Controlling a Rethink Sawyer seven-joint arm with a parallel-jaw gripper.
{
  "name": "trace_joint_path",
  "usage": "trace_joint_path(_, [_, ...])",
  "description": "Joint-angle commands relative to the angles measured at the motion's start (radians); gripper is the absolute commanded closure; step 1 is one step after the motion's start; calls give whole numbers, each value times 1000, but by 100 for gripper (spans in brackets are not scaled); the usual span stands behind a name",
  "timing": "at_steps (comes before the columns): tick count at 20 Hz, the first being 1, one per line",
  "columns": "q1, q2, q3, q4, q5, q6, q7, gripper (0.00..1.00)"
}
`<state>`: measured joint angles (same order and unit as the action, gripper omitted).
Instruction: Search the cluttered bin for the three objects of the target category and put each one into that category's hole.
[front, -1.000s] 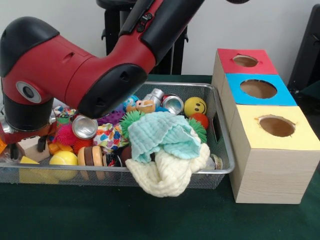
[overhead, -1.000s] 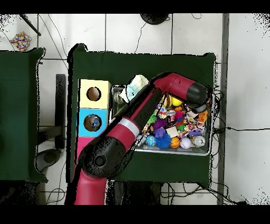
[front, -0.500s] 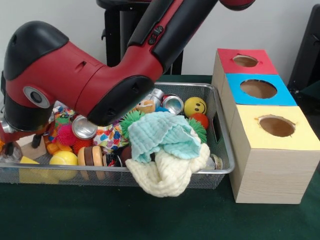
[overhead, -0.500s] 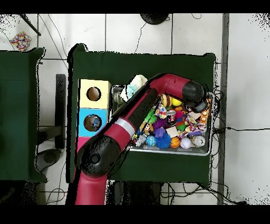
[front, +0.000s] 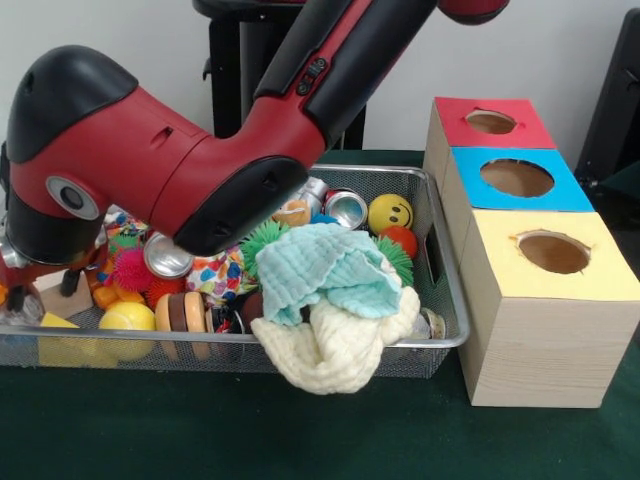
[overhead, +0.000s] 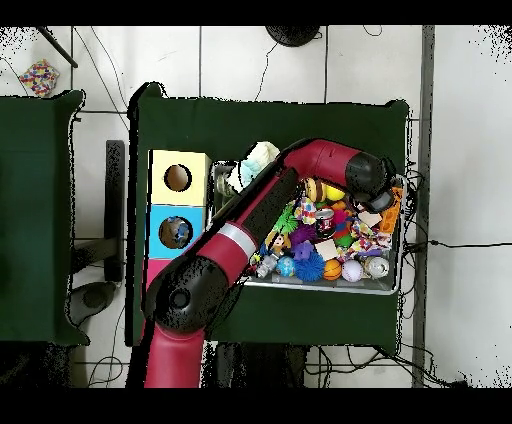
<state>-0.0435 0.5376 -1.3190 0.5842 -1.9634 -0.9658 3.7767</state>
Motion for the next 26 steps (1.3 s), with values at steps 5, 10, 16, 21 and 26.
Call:
trace_joint_path(5, [-71,50,101,-89,98,51,56,0])
trace_joint_path(10, [-75,44,92,-73,90,60,30,0])
trace_joint_path(16, [-97,82,58,-104,77,96,77,0])
trace_joint_path(21, [-97,68,61,-92,119,241,63,0])
trace_joint_path(26, [-67,30,87,-40,183,337,22,0])
